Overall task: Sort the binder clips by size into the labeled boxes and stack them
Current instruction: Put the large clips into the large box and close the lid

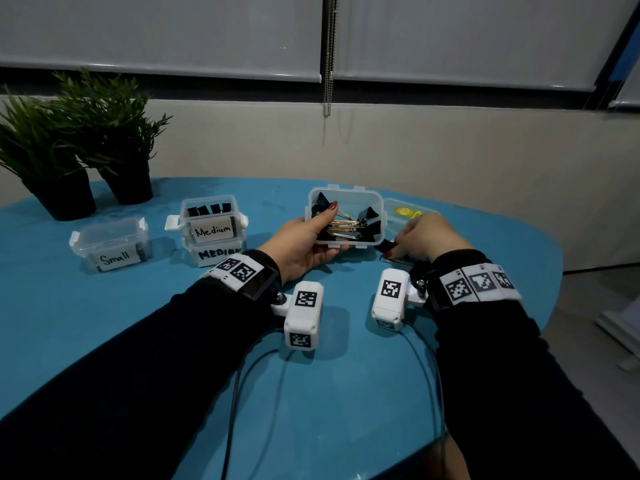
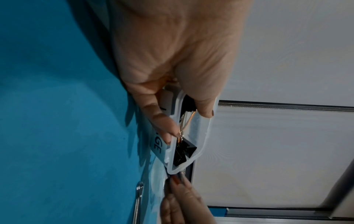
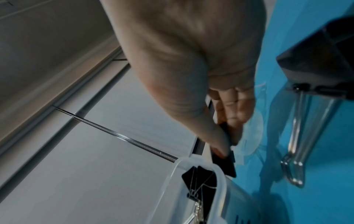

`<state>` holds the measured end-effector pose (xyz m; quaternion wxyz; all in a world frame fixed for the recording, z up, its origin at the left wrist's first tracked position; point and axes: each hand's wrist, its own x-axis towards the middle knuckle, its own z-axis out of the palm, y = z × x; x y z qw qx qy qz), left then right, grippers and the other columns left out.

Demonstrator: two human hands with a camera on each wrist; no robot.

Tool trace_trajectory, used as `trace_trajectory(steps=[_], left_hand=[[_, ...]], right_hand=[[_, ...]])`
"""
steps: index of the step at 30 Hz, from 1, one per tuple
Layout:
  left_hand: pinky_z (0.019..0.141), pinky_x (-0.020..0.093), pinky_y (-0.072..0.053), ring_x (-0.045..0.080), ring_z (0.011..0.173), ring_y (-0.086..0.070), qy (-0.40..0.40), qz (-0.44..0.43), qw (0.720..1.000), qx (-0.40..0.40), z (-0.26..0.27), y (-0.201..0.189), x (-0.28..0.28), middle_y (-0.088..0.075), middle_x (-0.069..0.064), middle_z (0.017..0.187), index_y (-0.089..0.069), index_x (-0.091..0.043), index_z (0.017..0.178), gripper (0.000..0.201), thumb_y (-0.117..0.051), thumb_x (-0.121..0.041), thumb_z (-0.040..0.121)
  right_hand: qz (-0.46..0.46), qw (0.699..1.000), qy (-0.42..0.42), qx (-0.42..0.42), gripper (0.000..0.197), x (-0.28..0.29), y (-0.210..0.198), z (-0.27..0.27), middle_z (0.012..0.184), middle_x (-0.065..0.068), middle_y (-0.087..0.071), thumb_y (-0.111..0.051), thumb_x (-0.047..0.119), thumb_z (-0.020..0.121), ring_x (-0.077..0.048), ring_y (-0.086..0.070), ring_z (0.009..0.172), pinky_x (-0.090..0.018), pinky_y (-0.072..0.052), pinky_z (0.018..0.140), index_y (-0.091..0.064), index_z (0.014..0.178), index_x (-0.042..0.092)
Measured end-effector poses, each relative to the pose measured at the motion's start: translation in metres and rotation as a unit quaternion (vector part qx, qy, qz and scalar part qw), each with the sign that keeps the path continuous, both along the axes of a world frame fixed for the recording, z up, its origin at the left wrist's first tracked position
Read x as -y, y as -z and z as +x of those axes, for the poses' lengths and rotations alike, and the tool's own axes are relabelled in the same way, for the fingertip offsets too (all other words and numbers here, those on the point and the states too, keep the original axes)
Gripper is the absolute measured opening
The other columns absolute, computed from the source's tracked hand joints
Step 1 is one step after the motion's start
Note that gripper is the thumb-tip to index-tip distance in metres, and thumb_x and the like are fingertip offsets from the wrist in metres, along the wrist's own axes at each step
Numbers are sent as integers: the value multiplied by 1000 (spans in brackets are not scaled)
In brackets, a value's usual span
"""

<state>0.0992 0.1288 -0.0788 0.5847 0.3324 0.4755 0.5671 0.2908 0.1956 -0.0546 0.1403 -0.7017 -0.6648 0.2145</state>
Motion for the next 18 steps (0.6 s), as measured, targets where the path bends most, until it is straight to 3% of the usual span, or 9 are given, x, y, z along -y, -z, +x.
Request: trace_trajectory(steps=[2, 4, 6, 9, 11, 13, 17, 18], left_hand=[[44, 20, -53, 21, 68, -74, -8, 0, 1000, 4, 0, 0, -1, -76, 13, 90, -62, -5, 114, 45, -70, -42, 91], [44, 20, -53, 21, 69, -74, -20, -1, 1000, 6, 0, 0, -2, -75, 15, 94, -61, -3, 120, 53, -71, -45, 89], [45, 21, -53, 22, 69, -74, -31, -2, 999, 10, -1, 1, -2, -75, 16, 97, -58, 0, 126, 62, -72, -46, 88], [44, 21, -54, 22, 69, -74, -36, 1, 999, 12, -2, 1, -3, -75, 16, 97, -57, 0, 129, 62, -71, -46, 89], [44, 21, -53, 22, 69, -73, -39, 3, 999, 13, -2, 1, -3, -75, 16, 98, -58, -1, 127, 59, -70, -46, 91], [44, 20, -52, 22, 68, -73, -41, 4, 999, 17, -2, 1, -3, -74, 16, 98, -60, -2, 123, 54, -69, -45, 91], [45, 20, -53, 21, 66, -73, -31, 3, 999, 9, -3, 1, -3, -75, 14, 91, -62, -6, 112, 44, -68, -44, 92], [45, 20, -53, 20, 65, -73, -26, 4, 1000, 4, -3, 1, -3, -75, 13, 90, -62, -6, 111, 44, -68, -45, 92]], right_hand=[[12, 998, -10, -61, 30, 1, 0, 0, 91, -6, -68, -89, 13, 72, -24, -64, 89, -30, -53, 85, -69, 93, 10], [38, 989, -8, -142, 28, 4, 1, 1, 76, -1, -61, -86, 0, 71, -18, -57, 70, -24, -47, 65, -65, 82, 14], [69, 974, 11, -216, 29, 0, 4, 2, 73, 1, -62, -86, -4, 68, -16, -56, 66, -21, -42, 57, -66, 74, 16], [110, 942, 28, -315, 22, -2, 4, 1, 79, -1, -70, -88, 4, 68, -12, -61, 68, -21, -46, 58, -75, 79, 16], [161, 911, 25, -380, 21, -3, 2, 1, 84, -3, -74, -89, 14, 71, -11, -66, 71, -21, -51, 64, -78, 89, 13], [219, 872, 17, -438, 22, -2, 0, 0, 80, -3, -76, -89, 24, 72, -10, -67, 69, -22, -54, 67, -79, 87, 10], [286, 819, -19, -498, 12, 6, -3, -8, 73, -2, -72, -85, 7, 75, -8, -66, 64, -23, -53, 66, -75, 82, 10], [303, 810, -48, -499, 19, 8, -3, -11, 76, -2, -72, -84, 1, 74, -8, -67, 68, -23, -54, 67, -71, 81, 14]])
